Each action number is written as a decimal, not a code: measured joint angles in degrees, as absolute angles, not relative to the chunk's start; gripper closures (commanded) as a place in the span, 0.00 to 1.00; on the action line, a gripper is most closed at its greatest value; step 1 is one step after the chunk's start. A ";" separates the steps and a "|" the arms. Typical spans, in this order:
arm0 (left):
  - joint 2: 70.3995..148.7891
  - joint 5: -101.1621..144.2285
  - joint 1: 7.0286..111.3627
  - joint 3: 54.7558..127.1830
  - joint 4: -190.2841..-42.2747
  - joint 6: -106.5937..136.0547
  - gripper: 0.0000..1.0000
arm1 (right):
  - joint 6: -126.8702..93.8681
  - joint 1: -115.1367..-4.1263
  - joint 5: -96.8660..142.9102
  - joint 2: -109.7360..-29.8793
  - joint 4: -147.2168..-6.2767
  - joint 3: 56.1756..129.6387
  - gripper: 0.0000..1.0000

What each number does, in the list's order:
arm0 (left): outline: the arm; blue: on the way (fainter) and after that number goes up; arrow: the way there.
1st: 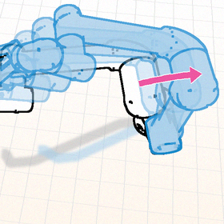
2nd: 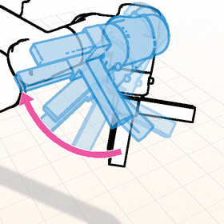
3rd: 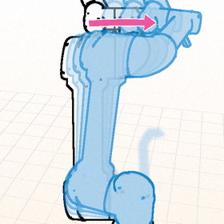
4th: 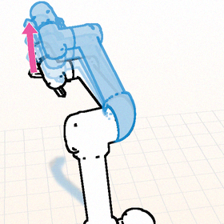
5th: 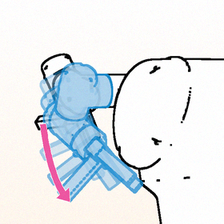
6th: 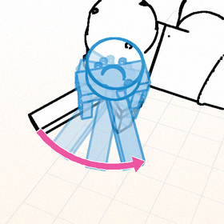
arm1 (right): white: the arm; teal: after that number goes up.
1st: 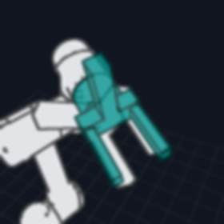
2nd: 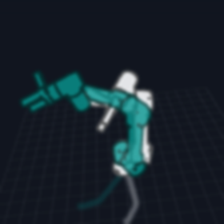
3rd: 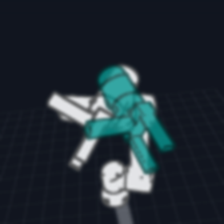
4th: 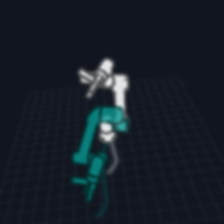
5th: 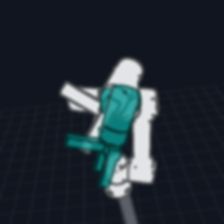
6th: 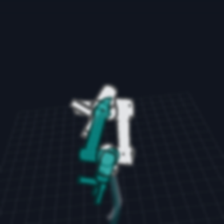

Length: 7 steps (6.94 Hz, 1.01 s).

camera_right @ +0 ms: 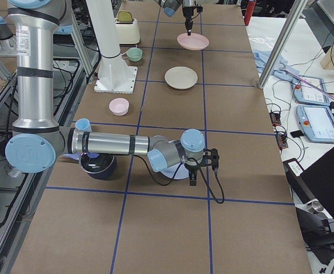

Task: Stack three plates with pink and blue
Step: 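Lift the pink plate with the left gripper toward the cream plate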

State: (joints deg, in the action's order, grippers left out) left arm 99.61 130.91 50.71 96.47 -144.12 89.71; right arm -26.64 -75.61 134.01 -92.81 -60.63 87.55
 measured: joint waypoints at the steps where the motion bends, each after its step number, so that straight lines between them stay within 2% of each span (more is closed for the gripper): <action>1: 103.14 127.16 46.69 96.74 -142.06 94.20 1.00 | -28.51 -73.70 133.40 -92.81 -58.76 87.00 0.00; 3: 110.07 121.30 40.87 96.83 -135.00 97.88 1.00 | -29.41 -71.09 133.08 -92.81 -57.84 86.30 0.00; 5: 112.41 119.96 39.10 96.85 -133.12 99.19 1.00 | -29.18 -69.35 132.99 -92.79 -57.77 84.26 0.00; 7: 113.32 119.81 38.59 96.86 -132.88 99.38 1.00 | -28.85 -68.76 133.16 -92.90 -57.86 82.62 0.06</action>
State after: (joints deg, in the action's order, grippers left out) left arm 113.32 119.81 38.59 96.86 -132.88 99.38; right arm -28.85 -68.76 133.16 -92.90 -57.86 82.62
